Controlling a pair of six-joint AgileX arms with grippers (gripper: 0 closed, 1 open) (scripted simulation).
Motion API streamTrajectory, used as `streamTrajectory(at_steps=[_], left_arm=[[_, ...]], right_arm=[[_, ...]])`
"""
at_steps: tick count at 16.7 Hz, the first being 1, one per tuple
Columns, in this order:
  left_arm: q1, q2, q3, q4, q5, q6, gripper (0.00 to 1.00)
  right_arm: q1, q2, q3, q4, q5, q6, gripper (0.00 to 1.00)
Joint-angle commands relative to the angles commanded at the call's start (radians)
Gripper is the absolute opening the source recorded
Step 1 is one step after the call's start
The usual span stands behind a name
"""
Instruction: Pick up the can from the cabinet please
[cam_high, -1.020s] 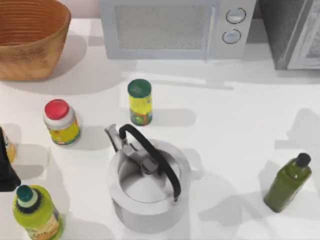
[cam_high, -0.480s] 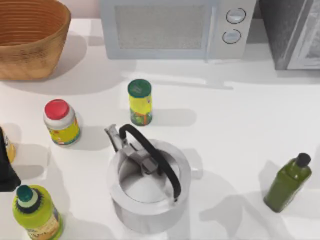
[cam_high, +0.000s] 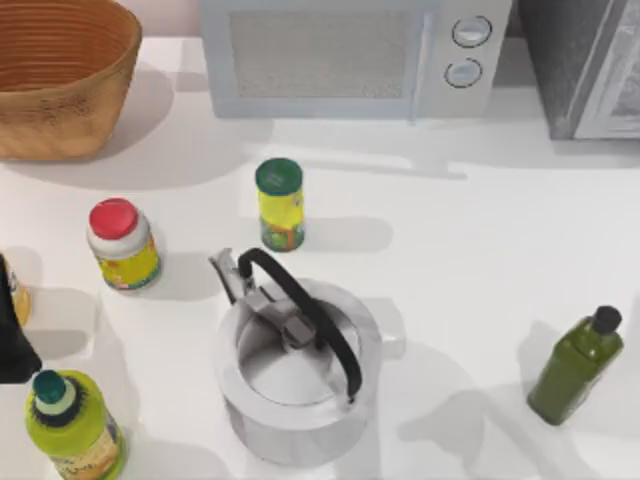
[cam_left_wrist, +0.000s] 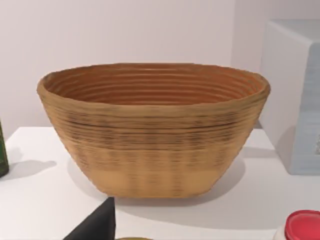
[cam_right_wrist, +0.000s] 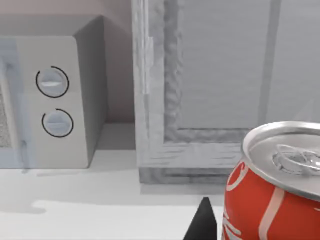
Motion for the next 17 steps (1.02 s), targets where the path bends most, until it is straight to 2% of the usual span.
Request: streamTrajectory(at_steps=[3, 7, 17], left_arm=[[0.000, 0.000, 0.000, 0.000, 0.000, 0.000, 1.00], [0.000, 0.000, 0.000, 0.000, 0.000, 0.000, 1.00], [0.000, 0.000, 0.000, 0.000, 0.000, 0.000, 1.00]], right_arm=[[-0.003, 0.057, 0.015, 0.042, -0.024, -0.001, 0.00], [-0.018, 0.259, 0.070, 0.195, -0.105, -0.001, 0.00], [-0.083, 1.124, 0.303, 0.845, -0.451, 0.002, 0.00]])
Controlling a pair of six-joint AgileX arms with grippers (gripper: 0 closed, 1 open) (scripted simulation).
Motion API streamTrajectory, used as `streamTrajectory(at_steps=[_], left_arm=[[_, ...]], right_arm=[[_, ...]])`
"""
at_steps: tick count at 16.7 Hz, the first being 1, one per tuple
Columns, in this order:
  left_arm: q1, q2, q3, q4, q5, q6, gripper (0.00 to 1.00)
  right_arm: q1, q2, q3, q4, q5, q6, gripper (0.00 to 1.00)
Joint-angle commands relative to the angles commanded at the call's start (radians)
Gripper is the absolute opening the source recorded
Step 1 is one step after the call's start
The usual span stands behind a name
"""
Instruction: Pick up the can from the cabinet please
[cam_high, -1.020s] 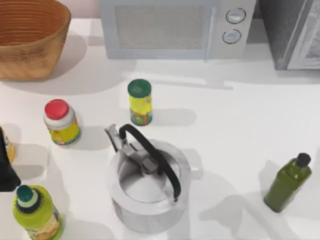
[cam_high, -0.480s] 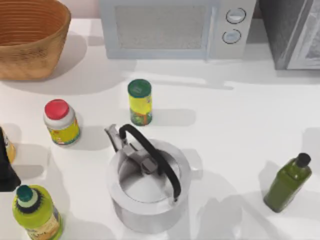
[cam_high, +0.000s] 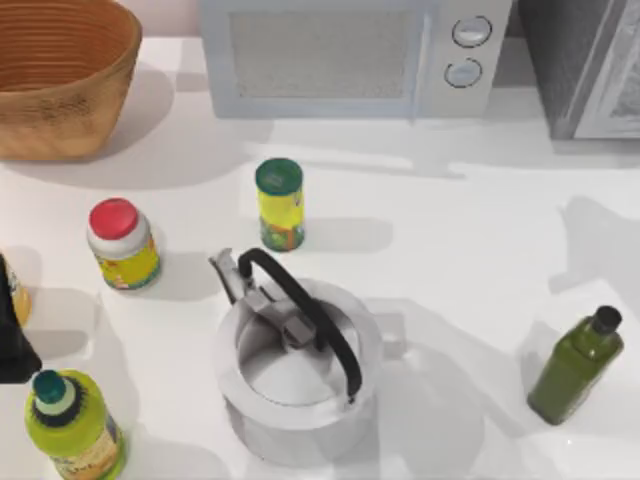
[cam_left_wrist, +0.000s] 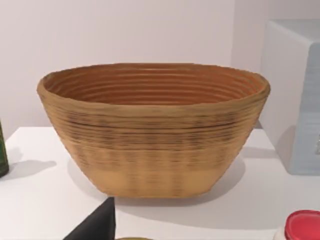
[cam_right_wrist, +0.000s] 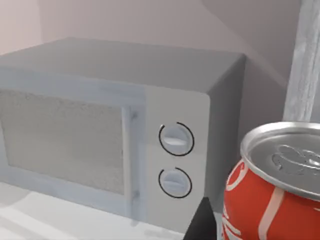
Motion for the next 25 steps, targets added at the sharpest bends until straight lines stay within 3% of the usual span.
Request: streamTrajectory(at_steps=[8, 13, 17, 25], left_arm=[[0.000, 0.000, 0.000, 0.000, 0.000, 0.000, 1.00], [0.000, 0.000, 0.000, 0.000, 0.000, 0.000, 1.00], [0.000, 0.000, 0.000, 0.000, 0.000, 0.000, 1.00], [0.000, 0.000, 0.000, 0.000, 0.000, 0.000, 1.00]], right_arm=[[-0.055, 0.727, 0.191, 0.540, -0.290, 0.009, 0.00], [-0.079, 1.041, 0.272, 0.771, -0.414, 0.014, 0.00], [-0.087, 1.150, 0.300, 0.851, -0.457, 0.016, 0.00], [-0.061, 1.167, 0.325, 0.841, -0.434, 0.016, 0.00]])
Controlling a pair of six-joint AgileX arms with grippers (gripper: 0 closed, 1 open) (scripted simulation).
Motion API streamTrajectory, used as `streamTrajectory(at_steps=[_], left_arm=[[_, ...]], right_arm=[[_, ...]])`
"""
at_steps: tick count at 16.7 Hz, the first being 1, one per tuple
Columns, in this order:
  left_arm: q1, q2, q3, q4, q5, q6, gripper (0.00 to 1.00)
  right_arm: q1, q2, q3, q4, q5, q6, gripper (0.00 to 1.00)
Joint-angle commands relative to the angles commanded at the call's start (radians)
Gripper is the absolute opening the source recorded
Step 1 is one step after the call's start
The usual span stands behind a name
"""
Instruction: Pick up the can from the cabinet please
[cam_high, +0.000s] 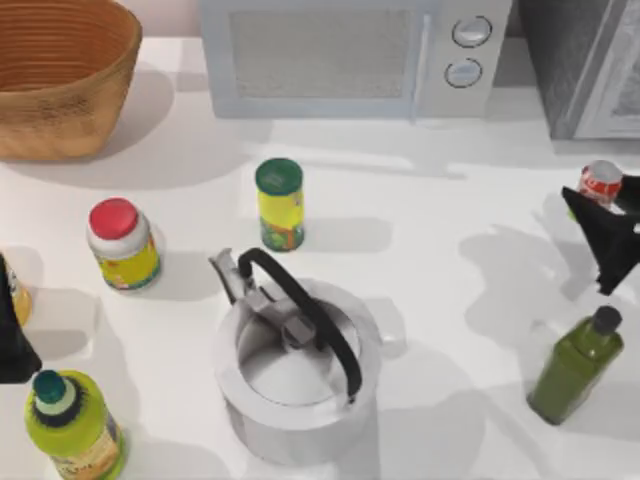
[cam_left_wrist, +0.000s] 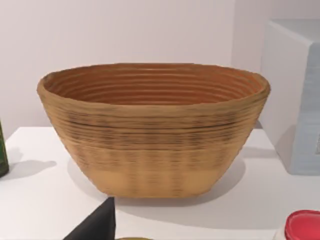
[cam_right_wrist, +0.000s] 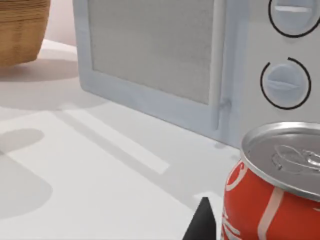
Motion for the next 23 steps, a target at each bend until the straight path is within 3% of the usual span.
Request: streamTrajectory(at_steps=[7, 20, 23], left_arm=[[0.000, 0.000, 0.000, 0.000, 0.000, 0.000, 1.00], [0.000, 0.000, 0.000, 0.000, 0.000, 0.000, 1.00], [0.000, 0.000, 0.000, 0.000, 0.000, 0.000, 1.00]], right_arm=[[0.035, 0.025, 0.044, -0.019, 0.038, -0.001, 0.00], [0.035, 0.025, 0.044, -0.019, 0.038, -0.001, 0.98], [0.035, 0.025, 0.044, -0.019, 0.038, -0.001, 1.00]])
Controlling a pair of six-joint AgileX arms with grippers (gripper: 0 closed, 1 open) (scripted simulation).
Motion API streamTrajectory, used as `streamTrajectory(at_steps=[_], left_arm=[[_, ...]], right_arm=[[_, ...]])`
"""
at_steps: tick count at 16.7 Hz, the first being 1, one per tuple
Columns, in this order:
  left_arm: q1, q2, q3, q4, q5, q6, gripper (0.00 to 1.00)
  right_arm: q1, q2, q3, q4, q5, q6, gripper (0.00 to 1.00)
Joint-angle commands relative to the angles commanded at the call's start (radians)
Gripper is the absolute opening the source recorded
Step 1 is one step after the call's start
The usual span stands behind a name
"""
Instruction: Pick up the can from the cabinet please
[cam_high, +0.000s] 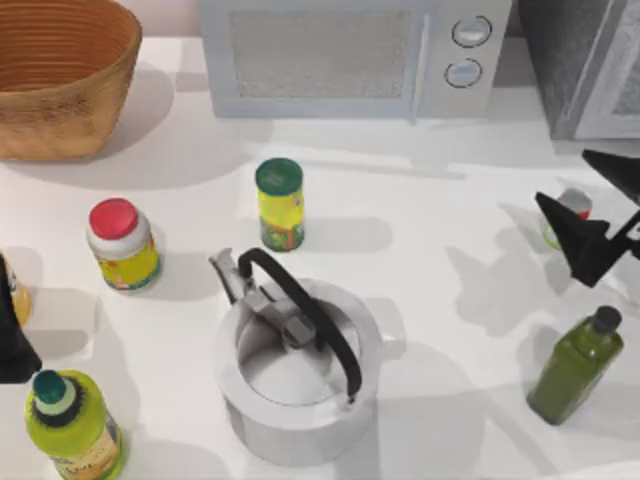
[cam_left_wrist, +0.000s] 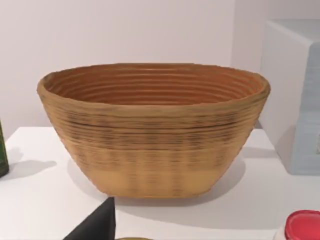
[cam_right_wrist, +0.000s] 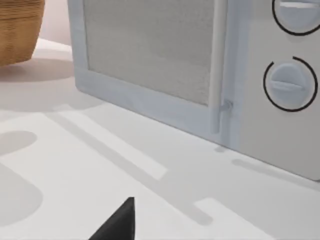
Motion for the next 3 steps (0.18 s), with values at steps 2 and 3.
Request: streamTrajectory(at_steps=[2, 3], left_arm=[[0.000, 0.000, 0.000, 0.000, 0.000, 0.000, 1.00], [0.000, 0.000, 0.000, 0.000, 0.000, 0.000, 1.00]], right_arm=[[0.000, 0.000, 0.000, 0.000, 0.000, 0.000, 1.00], [0.000, 0.000, 0.000, 0.000, 0.000, 0.000, 1.00]])
